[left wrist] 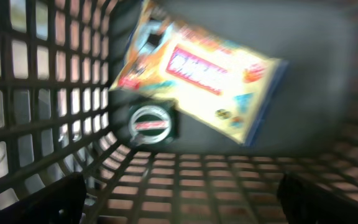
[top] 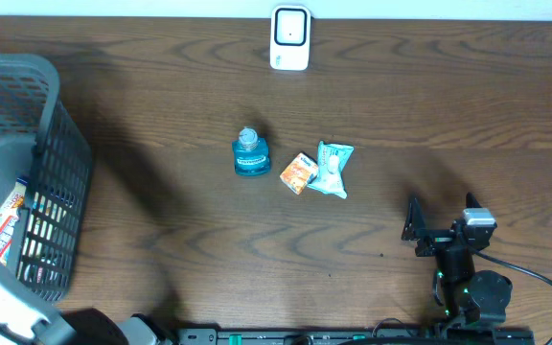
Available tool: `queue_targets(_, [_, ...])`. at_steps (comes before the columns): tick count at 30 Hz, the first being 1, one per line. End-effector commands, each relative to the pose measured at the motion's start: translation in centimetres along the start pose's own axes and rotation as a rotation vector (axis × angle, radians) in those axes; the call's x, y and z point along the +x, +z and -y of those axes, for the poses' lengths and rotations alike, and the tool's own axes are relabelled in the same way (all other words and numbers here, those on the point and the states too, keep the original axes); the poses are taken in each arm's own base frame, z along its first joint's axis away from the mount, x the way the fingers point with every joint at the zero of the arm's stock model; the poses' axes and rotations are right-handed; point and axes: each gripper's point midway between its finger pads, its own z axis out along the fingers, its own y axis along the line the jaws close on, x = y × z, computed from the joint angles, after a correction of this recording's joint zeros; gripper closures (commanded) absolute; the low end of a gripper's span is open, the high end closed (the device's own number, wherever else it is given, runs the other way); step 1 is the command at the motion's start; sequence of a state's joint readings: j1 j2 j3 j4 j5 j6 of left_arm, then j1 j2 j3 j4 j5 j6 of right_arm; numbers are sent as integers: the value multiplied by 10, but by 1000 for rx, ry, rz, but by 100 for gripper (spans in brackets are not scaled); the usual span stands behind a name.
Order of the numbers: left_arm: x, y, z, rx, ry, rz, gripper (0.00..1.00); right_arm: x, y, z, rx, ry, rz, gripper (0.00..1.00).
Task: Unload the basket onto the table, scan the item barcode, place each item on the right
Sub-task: 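Return the left gripper into the basket and grasp the dark green box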
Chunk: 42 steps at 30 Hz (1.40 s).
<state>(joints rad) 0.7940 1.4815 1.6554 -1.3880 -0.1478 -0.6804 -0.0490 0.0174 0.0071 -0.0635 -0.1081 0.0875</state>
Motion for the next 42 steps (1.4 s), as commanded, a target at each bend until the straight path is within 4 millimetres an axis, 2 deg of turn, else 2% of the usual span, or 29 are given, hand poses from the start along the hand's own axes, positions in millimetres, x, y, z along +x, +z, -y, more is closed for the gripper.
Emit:
queue_targets(1, [-3,29,-12,-90,-62,-93,2,1,0,-1,-6,9,-2,1])
queue_targets(5, [-1,53,-21,-130,-113,-186,2,1,0,-1,-6,9,-2,1])
queue_targets(12, [10,94,-52,-211,-178,-270,2,1,0,-1,-6,9,-1,1])
queue_targets(19, [40,148,-62,-228,-137,-304,2,1,0,-1,-6,9,-2,1])
queue_targets(21, [47,157,-64,-231,-128,-310,2,1,0,-1,-6,9,-2,1])
queue_targets(42, [79,198,-77,-239,-124,-323,2,1,0,-1,-6,9,-1,1])
